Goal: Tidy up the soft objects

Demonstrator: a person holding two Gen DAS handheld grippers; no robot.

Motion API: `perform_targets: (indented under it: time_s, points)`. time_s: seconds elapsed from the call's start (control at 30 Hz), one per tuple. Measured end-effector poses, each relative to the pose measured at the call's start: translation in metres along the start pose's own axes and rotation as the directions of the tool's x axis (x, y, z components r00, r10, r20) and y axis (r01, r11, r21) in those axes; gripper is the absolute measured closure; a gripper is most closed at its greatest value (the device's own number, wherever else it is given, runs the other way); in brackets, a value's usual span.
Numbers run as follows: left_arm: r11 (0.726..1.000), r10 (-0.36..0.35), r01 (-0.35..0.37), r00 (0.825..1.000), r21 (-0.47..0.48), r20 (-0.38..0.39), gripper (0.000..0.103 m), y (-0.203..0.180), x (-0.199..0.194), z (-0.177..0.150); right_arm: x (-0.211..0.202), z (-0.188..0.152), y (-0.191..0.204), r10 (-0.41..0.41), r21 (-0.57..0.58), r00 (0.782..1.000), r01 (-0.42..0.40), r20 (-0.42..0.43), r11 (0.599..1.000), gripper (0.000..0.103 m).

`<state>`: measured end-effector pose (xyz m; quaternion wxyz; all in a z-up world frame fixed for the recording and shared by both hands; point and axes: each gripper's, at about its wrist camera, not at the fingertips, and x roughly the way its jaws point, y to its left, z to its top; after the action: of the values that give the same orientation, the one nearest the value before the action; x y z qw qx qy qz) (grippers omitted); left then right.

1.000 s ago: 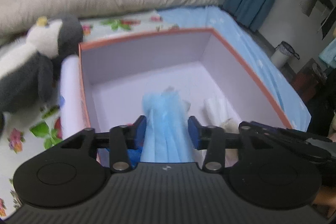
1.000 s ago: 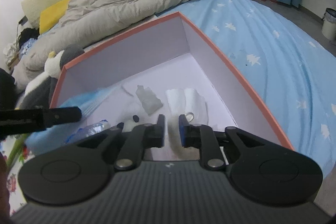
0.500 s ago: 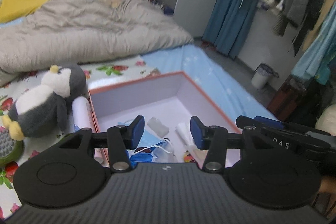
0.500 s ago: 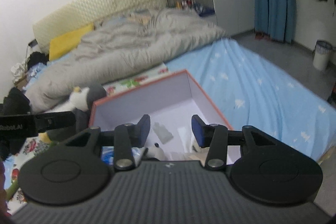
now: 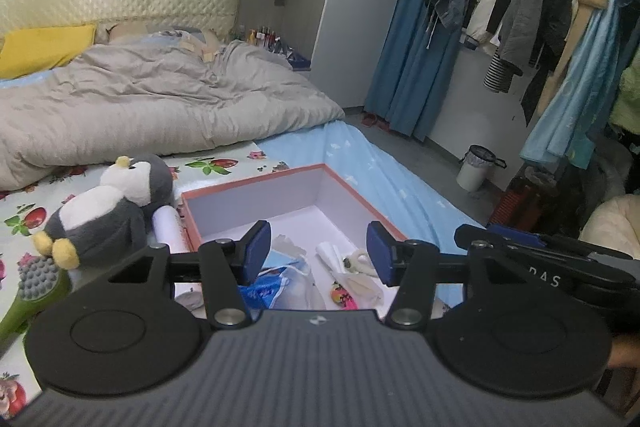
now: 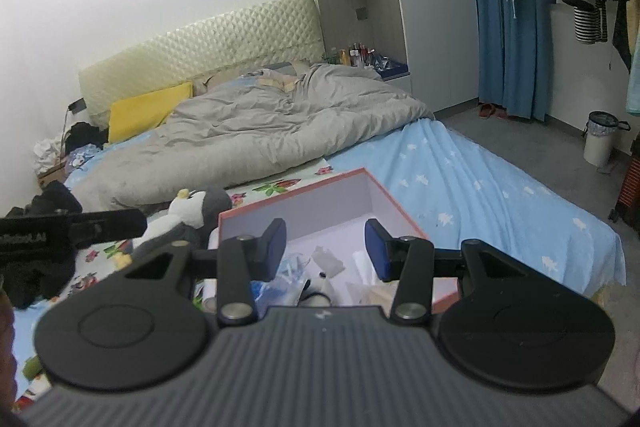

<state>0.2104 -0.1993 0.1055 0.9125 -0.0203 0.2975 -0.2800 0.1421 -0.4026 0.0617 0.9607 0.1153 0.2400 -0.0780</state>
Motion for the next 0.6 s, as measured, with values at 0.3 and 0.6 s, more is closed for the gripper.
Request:
perform_targets:
  time_s: [0.3,0.6]
  points:
    - [0.999,0.014,-0.014,1.0,-0.033,-0.023,0.044,0.01,-0.036,-0.044,-0.028,-0.031,0.013,-0.001,-0.002,1.0,0.001,-0.004,1.0,0.056]
    - [0.998,0.031,-0.034,0.998,-0.047,-0.056,0.044,0.017,-0.039,-0.076,-0.033,-0.064,0.011,-0.004,0.012,0.999,0.005,-0.041,1.0,0.056]
